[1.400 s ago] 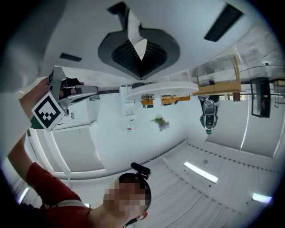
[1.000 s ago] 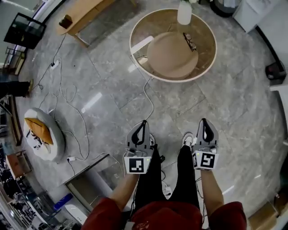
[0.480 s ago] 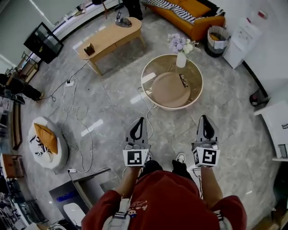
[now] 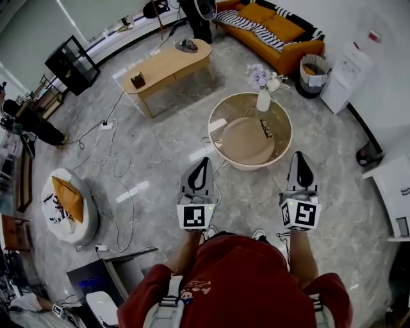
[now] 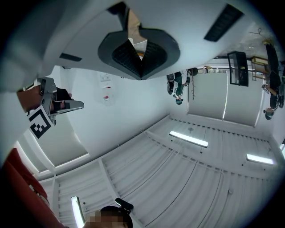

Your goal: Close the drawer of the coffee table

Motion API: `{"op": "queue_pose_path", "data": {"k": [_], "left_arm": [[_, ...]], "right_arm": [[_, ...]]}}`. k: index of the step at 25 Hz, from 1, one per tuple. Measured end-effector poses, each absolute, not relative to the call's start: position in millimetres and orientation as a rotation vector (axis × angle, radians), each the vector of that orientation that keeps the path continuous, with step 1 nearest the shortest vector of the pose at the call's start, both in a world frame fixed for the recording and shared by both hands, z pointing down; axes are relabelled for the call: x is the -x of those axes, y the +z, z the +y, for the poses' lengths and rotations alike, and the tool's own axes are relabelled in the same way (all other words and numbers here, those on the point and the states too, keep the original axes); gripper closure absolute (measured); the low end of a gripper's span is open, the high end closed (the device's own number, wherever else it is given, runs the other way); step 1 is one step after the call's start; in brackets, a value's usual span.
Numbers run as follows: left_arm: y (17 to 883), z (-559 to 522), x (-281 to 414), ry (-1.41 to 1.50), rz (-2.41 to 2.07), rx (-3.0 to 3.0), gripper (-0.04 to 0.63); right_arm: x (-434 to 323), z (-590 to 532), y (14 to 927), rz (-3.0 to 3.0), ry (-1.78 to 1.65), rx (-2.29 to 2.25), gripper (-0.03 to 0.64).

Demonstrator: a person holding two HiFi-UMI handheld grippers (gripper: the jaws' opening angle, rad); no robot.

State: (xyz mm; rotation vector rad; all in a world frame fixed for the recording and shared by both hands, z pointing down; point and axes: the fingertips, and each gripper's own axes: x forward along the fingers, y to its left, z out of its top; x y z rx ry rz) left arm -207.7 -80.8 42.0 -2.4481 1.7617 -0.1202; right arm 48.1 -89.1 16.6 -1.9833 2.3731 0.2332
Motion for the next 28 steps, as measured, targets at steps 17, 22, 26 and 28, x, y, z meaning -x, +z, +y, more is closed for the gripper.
{"op": "queue_pose_path", "data": {"k": [17,22,26,28], "left_arm": [[35,-92,215,-0.113,1.746,2.424,0.583],[32,-93,217,-0.115,1.743,2.418,0.583],[27,-95,220,-0.128,1.751,2.407,0.583],[25,-96,220,-0.128,1.748,2.402,0.583]], "right_arm": [[-41,-103,14,2.360,0.248,1.987,0.595],[-39,-107,17,2.391,0.254,1.982,0.595],[-34,-113,17,2.404,0.238,1.977,0.595],[-32,-115,16,2.411,0.242,1.975,0.595]]}}
